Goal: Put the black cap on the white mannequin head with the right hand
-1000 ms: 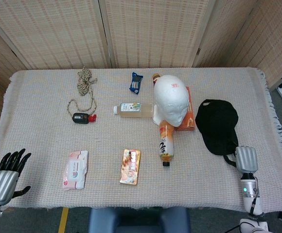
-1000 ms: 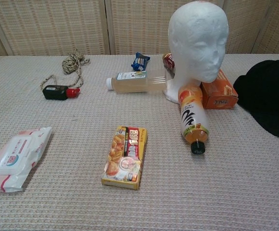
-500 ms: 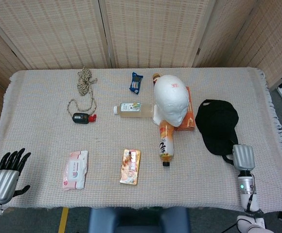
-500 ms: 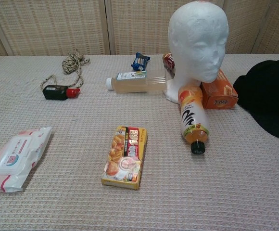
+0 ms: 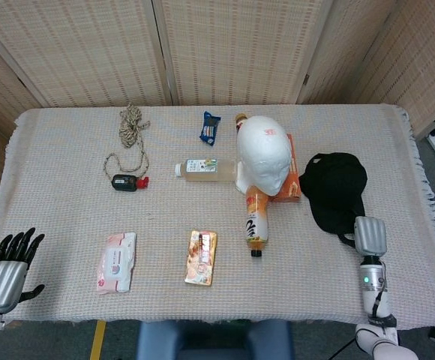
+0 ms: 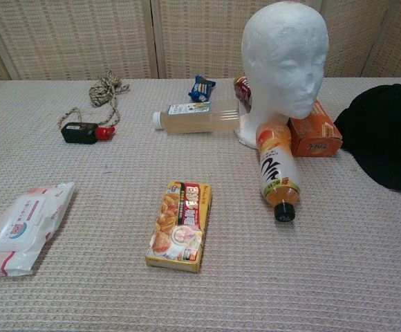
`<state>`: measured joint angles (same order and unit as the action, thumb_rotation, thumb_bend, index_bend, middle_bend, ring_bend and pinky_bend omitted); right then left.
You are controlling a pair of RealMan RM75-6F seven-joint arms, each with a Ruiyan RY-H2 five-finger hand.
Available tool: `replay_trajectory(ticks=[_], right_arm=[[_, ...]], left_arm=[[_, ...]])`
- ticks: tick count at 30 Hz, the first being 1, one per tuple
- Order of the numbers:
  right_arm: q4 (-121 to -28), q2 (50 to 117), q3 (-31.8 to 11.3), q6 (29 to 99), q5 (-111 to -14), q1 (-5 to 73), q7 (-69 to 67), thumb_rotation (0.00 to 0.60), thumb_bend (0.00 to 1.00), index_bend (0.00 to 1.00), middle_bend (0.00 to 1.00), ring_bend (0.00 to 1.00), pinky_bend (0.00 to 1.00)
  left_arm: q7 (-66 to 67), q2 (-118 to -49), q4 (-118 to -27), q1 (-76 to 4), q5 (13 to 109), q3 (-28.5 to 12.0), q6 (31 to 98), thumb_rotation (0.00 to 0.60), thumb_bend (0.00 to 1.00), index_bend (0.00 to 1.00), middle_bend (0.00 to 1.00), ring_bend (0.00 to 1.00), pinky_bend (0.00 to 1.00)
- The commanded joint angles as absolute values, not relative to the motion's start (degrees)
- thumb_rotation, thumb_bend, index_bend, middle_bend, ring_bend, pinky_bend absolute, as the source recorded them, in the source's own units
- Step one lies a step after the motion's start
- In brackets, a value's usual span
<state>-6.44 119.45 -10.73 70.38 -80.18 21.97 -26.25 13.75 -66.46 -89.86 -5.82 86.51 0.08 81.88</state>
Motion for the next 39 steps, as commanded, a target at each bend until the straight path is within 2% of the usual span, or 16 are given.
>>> replay_trajectory(ticks=[1, 5, 10, 14, 26, 39], right_arm=[[-6.53, 119.45, -11.27, 70.25, -79.60, 22.51, -27.06, 0.600, 0.26, 0.46, 1.00, 1.00, 1.00], [-6.57, 119.11, -12.05, 70.52, -78.80, 23.28, -27.99, 0.600, 0.38, 0.48, 1.00, 1.00, 1.00], [-6.89, 118.31, -12.88, 71.81, -77.99, 24.05, -28.91, 0.600, 0.43, 0.50, 1.00, 1.00, 1.00], [-7.35, 117.77, -13.65, 73.08, -77.25, 24.52, -29.50, 0.600, 0.45, 0.57, 1.00, 1.00, 1.00], [-9.82, 115.51, -21.10, 77.51, -70.62, 28.90, -30.72, 0.600, 0.46, 0.81, 1.00, 1.00, 1.00], [-17.45, 111.17, -27.52, 84.18, -66.54, 36.94, -27.90, 0.600, 0.46, 0.83, 1.00, 1.00, 1.00]], left_arm=[[13.64, -66.48, -89.83, -5.82, 86.39, -0.04, 81.99, 0.600, 0.08, 0.12, 0.00, 0.00, 0.10], [13.22, -66.37, -89.85, -5.69, 86.50, -0.17, 82.51, 0.600, 0.08, 0.12, 0.00, 0.00, 0.10], [12.39, -66.18, -89.73, -5.53, 86.87, -0.22, 83.16, 0.600, 0.08, 0.12, 0.00, 0.00, 0.10], [11.72, -65.93, -89.88, -5.50, 87.05, -0.22, 83.35, 0.600, 0.08, 0.12, 0.00, 0.00, 0.10], [9.31, -64.59, -90.64, -5.14, 87.86, -0.13, 84.41, 0.600, 0.08, 0.12, 0.00, 0.00, 0.10], [7.60, -63.63, -91.20, -5.21, 88.28, 0.15, 84.12, 0.600, 0.08, 0.12, 0.00, 0.00, 0.10]])
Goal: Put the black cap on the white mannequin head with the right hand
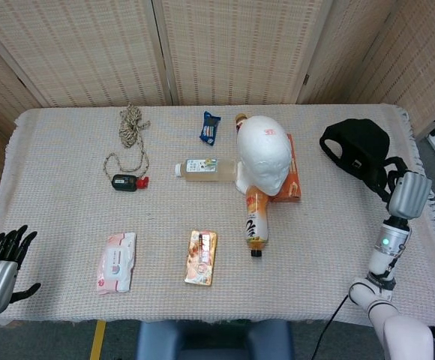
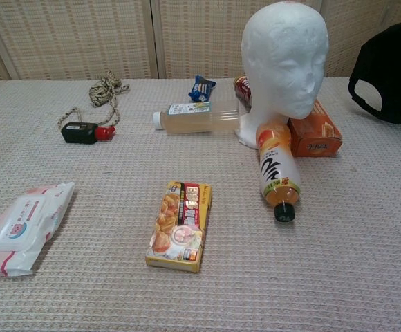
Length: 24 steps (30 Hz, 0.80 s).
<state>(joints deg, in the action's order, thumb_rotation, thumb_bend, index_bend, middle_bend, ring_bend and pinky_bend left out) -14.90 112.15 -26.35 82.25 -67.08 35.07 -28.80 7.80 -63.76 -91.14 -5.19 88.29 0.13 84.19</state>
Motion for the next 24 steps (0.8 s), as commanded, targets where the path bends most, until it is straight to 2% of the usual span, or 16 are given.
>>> replay_trajectory(ticks=[1, 12, 18, 24], right_arm=[[-18.61, 110.87, -27.74, 85.22, -66.65, 37.47, -27.69, 0.600, 0.46, 0.83, 1.00, 1.00, 1.00], [-39.76, 105.53, -29.23, 95.20, -70.43, 43.21, -17.08, 0.600, 0.46, 0.83, 1.00, 1.00, 1.00], [-51.91, 102.93, -27.16, 97.50, -75.08, 44.84, -8.36, 0.600, 0.46, 0.83, 1.00, 1.00, 1.00], [-56.99, 102.28, -23.73, 97.34, -79.48, 45.72, -1.33, 0.600, 0.46, 0.83, 1.00, 1.00, 1.00]], left_arm=[[7.42, -63.53, -91.27, -5.21, 88.29, 0.15, 84.11, 0.600, 0.08, 0.12, 0.00, 0.00, 0.10], [6.35, -63.02, -91.28, -5.43, 87.53, -0.31, 83.72, 0.600, 0.08, 0.12, 0.00, 0.00, 0.10], [6.07, -62.83, -91.36, -5.44, 87.50, -0.32, 83.71, 0.600, 0.08, 0.12, 0.00, 0.00, 0.10], [5.52, -62.42, -91.55, -5.29, 87.63, -0.41, 84.18, 0.600, 0.08, 0.12, 0.00, 0.00, 0.10]])
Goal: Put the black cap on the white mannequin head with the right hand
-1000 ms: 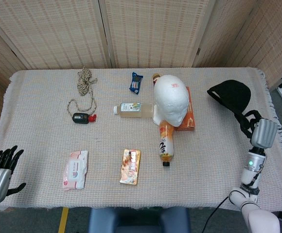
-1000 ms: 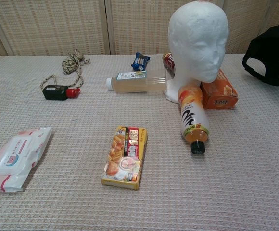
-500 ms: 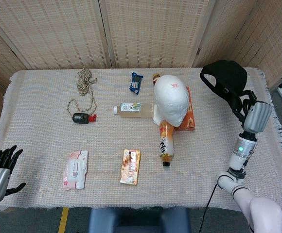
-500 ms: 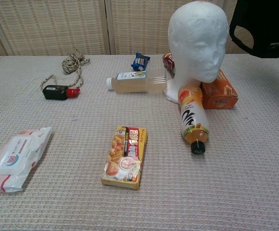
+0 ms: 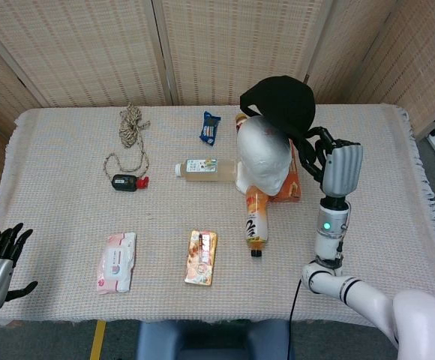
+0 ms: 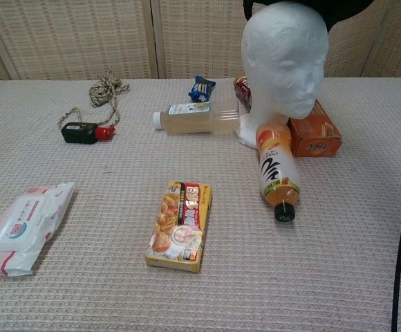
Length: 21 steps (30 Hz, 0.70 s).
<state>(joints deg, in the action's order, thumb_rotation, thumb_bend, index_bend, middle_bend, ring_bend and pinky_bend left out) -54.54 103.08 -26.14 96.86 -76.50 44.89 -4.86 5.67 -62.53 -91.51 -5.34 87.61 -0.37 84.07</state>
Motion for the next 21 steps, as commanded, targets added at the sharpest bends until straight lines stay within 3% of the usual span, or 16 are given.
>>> replay_trajectory(ticks=[1, 12, 21], right_arm=[[-57.27, 102.31, -23.09, 97.37, -80.15, 45.66, -0.70, 0.600, 0.46, 0.83, 1.00, 1.00, 1.00], [-57.04, 101.98, -15.13, 97.63, -86.45, 42.00, 1.73, 0.600, 0.46, 0.83, 1.00, 1.00, 1.00], [-53.24, 103.90, -13.70, 96.36, -86.41, 39.38, -0.98, 0.600, 0.46, 0.83, 1.00, 1.00, 1.00]], left_arm=[[5.44, -62.38, -91.59, -5.28, 87.63, -0.44, 84.23, 0.600, 0.08, 0.12, 0.00, 0.00, 0.10], [5.20, -62.21, -91.82, -5.08, 88.31, -0.19, 84.71, 0.600, 0.08, 0.12, 0.00, 0.00, 0.10], [5.40, -62.19, -91.85, -5.12, 88.40, 0.00, 84.41, 0.600, 0.08, 0.12, 0.00, 0.00, 0.10]])
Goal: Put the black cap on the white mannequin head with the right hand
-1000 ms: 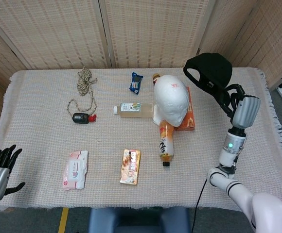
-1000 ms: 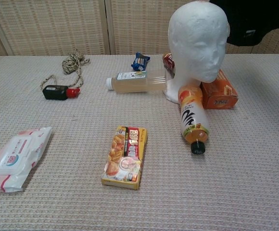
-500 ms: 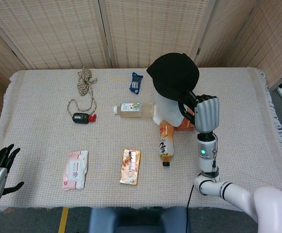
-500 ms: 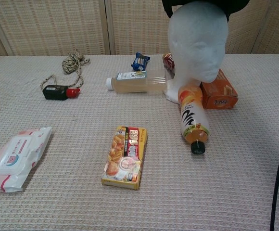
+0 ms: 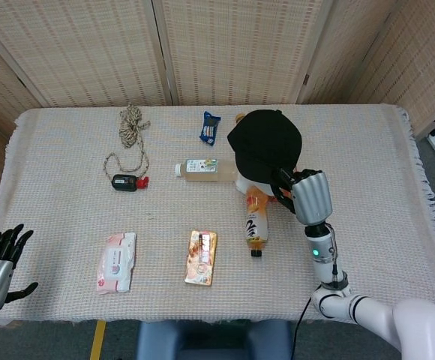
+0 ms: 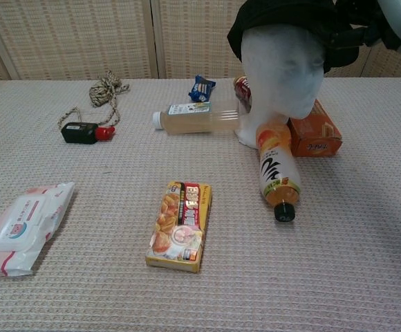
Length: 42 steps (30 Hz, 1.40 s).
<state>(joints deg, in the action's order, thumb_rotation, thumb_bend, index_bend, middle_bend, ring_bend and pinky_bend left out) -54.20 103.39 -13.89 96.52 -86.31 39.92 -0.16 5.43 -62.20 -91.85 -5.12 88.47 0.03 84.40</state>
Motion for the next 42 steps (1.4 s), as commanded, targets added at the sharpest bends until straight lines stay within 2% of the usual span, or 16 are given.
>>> replay_trajectory(ticks=[1, 3, 6, 8, 10, 14, 19, 21, 26, 31, 35, 37, 42], right_arm=[[-52.97, 103.97, -13.71, 96.33, -86.42, 39.19, -1.38, 0.600, 0.45, 0.82, 1.00, 1.00, 1.00], [-52.75, 103.73, -13.72, 95.98, -86.26, 38.68, -1.61, 0.600, 0.43, 0.68, 1.00, 1.00, 1.00], [-54.05, 102.13, -13.57, 95.01, -86.14, 37.94, -1.04, 0.600, 0.31, 0.18, 1.00, 1.00, 1.00], [-55.85, 100.52, -13.44, 94.87, -86.37, 37.36, -0.59, 0.600, 0.22, 0.01, 0.98, 1.00, 1.00], [-58.51, 98.33, -13.39, 94.62, -86.48, 36.61, 0.12, 0.600, 0.15, 0.00, 0.91, 0.96, 1.00], [-64.82, 93.66, -13.36, 94.31, -86.23, 34.63, 1.07, 0.600, 0.07, 0.00, 0.75, 0.84, 1.00], [-73.02, 87.24, -12.78, 95.61, -86.54, 30.98, 1.68, 0.600, 0.06, 0.00, 0.64, 0.74, 1.00], [-77.21, 83.84, -11.55, 95.76, -86.50, 28.67, 2.51, 0.600, 0.06, 0.00, 0.59, 0.69, 0.96], [-87.78, 76.42, -7.17, 95.85, -84.69, 21.79, 6.13, 0.600, 0.06, 0.00, 0.36, 0.41, 0.60], [-95.50, 68.58, -0.37, 95.93, -83.67, 14.31, 11.76, 0.600, 0.06, 0.00, 0.17, 0.18, 0.38], [-101.20, 61.34, 4.64, 94.20, -82.40, 10.22, 19.87, 0.600, 0.06, 0.00, 0.02, 0.01, 0.14], [-103.25, 58.92, 6.12, 94.51, -82.45, 8.17, 19.01, 0.600, 0.06, 0.00, 0.00, 0.00, 0.09], [-101.23, 57.40, 7.11, 94.65, -83.28, 4.95, 11.29, 0.600, 0.06, 0.00, 0.00, 0.00, 0.08]], left_arm=[[5.37, -62.19, -91.84, -5.12, 88.32, -0.04, 84.39, 0.600, 0.08, 0.12, 0.00, 0.00, 0.10], [5.30, -62.16, -91.81, -5.15, 88.10, -0.11, 84.25, 0.600, 0.08, 0.12, 0.00, 0.00, 0.10], [5.41, -62.20, -91.84, -5.23, 88.02, -0.10, 84.02, 0.600, 0.08, 0.12, 0.00, 0.00, 0.09], [5.45, -62.18, -91.88, -5.26, 88.06, -0.05, 83.93, 0.600, 0.08, 0.12, 0.00, 0.00, 0.10], [5.51, -62.20, -91.91, -5.28, 88.10, -0.01, 83.88, 0.600, 0.08, 0.12, 0.00, 0.00, 0.10], [5.62, -62.24, -91.89, -5.23, 88.23, 0.06, 83.96, 0.600, 0.08, 0.12, 0.00, 0.00, 0.10], [5.72, -62.23, -92.07, -5.11, 88.68, 0.20, 84.33, 0.600, 0.08, 0.12, 0.00, 0.00, 0.10], [5.70, -62.16, -92.19, -5.06, 89.04, 0.32, 84.51, 0.600, 0.08, 0.12, 0.00, 0.00, 0.10], [5.40, -61.87, -92.49, -5.09, 89.71, 0.66, 84.49, 0.600, 0.08, 0.12, 0.00, 0.00, 0.10], [4.71, -61.33, -92.99, -5.11, 90.91, 1.18, 84.65, 0.600, 0.08, 0.12, 0.00, 0.00, 0.10], [4.03, -60.89, -93.24, -5.25, 91.47, 1.62, 84.23, 0.600, 0.08, 0.12, 0.00, 0.00, 0.10], [3.79, -60.77, -93.34, -5.36, 91.82, 1.83, 84.01, 0.600, 0.08, 0.12, 0.00, 0.00, 0.09], [4.49, -60.85, -93.20, -5.15, 92.54, 2.15, 84.45, 0.600, 0.08, 0.11, 0.00, 0.00, 0.10]])
